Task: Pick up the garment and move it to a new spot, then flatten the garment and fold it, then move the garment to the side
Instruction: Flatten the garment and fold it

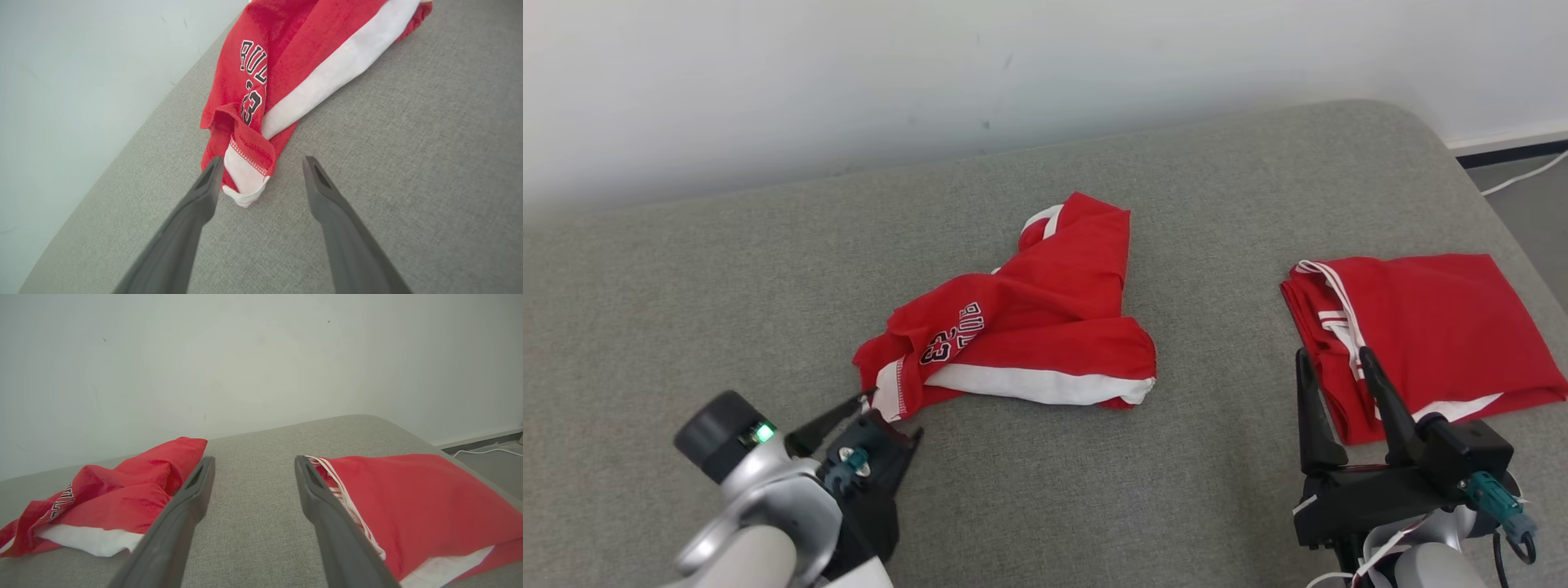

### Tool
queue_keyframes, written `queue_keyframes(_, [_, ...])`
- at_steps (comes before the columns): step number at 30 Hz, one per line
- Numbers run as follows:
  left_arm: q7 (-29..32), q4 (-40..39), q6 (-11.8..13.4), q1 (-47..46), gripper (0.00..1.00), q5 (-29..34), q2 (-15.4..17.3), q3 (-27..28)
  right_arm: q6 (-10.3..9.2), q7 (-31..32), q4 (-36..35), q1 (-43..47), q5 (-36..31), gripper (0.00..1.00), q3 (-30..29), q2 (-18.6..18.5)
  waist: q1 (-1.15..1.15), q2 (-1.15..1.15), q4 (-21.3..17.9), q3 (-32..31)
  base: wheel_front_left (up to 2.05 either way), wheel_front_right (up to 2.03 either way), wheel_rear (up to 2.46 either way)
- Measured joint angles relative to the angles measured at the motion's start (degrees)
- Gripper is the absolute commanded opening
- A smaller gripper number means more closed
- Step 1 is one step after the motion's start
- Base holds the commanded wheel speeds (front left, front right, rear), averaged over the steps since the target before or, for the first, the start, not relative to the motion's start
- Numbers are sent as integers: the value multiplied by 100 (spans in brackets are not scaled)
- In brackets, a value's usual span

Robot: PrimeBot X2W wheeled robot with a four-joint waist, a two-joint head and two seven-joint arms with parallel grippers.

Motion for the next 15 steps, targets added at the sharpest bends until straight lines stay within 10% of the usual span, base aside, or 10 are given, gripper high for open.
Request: queue_keyframes(15, [230, 704, -2, -442, 85, -205, -71, -223, 24, -69, 111, -57, 1, 100, 47, 21, 0, 0, -130, 45, 0, 0, 0])
